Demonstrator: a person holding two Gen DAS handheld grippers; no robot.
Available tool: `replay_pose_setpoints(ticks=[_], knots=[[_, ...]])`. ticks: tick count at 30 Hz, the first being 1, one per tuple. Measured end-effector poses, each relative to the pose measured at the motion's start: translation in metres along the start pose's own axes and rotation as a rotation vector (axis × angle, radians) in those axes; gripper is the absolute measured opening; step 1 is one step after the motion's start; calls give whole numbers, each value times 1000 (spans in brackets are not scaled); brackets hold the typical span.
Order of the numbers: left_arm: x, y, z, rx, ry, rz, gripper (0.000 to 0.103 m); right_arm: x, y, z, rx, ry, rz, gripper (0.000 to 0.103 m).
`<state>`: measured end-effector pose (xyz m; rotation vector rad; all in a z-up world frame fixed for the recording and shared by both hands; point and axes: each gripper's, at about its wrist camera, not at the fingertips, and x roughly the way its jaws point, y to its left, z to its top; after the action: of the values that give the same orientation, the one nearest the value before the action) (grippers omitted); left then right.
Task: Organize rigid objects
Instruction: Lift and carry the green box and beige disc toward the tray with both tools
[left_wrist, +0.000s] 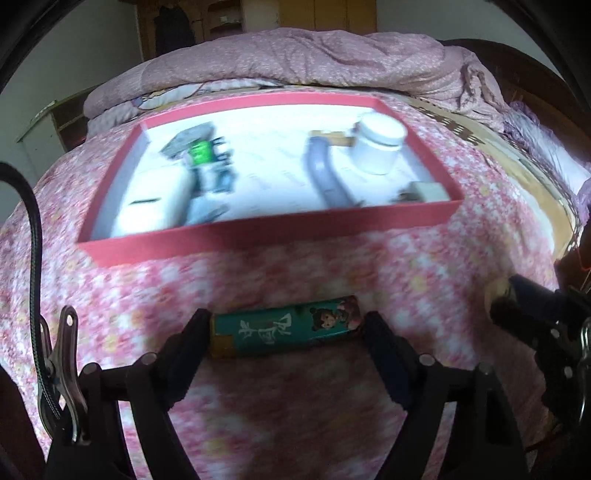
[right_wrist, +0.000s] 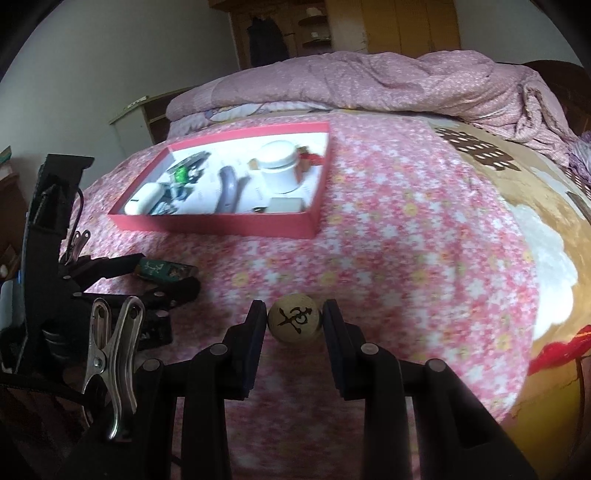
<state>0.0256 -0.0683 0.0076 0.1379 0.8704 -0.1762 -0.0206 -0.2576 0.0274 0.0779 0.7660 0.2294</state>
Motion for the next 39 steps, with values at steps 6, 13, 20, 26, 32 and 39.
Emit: replay_pose_setpoints(ticks=[6,13,20,26,32,39], knots=[[-6,16,-16,17,-46,3,87,16,22,-9,-9,21,-12,32],[-5,16,-19,19,-69,-2,89,21,20,-17,33,7,-22,33],[-6,14,-20,20,-79,-1,89,20,21,-20,34,-4,-26,33],[-6,14,-20,20,-84,-1,89,20,22,-21,28,-8,-25,35],[-7,13,-21,27,-88,-4,89,20,26,-21,7,-10,-33,38],[-10,14,-22,31,-98,-6,86,20,25,-22,8,-18,-32,38]])
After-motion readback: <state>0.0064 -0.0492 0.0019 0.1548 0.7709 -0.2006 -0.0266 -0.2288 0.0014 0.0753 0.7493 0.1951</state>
